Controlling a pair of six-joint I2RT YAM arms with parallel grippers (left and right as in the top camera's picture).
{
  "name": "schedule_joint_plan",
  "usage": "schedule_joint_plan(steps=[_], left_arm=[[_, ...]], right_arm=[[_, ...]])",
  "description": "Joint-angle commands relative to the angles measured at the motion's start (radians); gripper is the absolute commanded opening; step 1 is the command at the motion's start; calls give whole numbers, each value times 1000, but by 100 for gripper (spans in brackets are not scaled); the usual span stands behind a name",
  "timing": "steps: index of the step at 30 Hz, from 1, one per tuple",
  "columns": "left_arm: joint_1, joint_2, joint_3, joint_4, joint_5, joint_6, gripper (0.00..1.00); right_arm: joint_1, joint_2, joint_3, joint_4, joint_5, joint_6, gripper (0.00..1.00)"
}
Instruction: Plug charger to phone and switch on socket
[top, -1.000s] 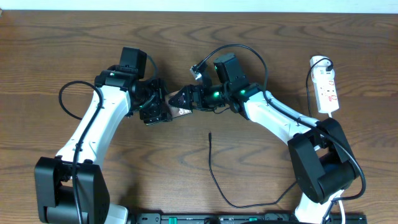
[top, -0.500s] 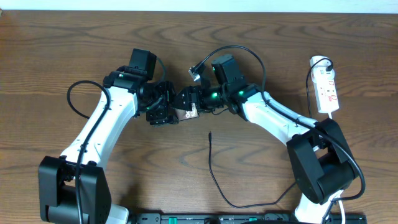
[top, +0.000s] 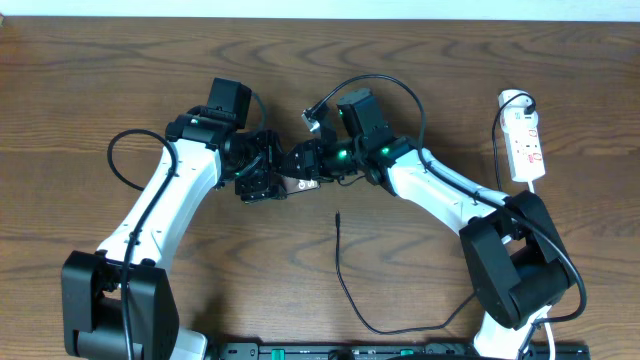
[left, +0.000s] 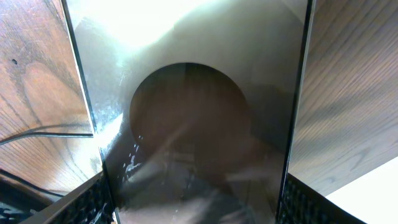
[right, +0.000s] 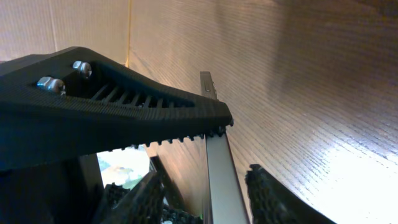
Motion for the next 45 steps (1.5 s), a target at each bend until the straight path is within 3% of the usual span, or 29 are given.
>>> schedule_joint_plan(steps=[1, 28, 45], left_arm=[[-1, -29, 10, -3, 25, 2, 7], [-1, -29, 10, -3, 25, 2, 8], [-1, -29, 10, -3, 24, 2, 8]], right_arm=[[7, 3, 14, -1, -3, -5, 40], [13, 3, 14, -13, 17, -9, 19], [16, 3, 14, -13, 21, -9, 13]])
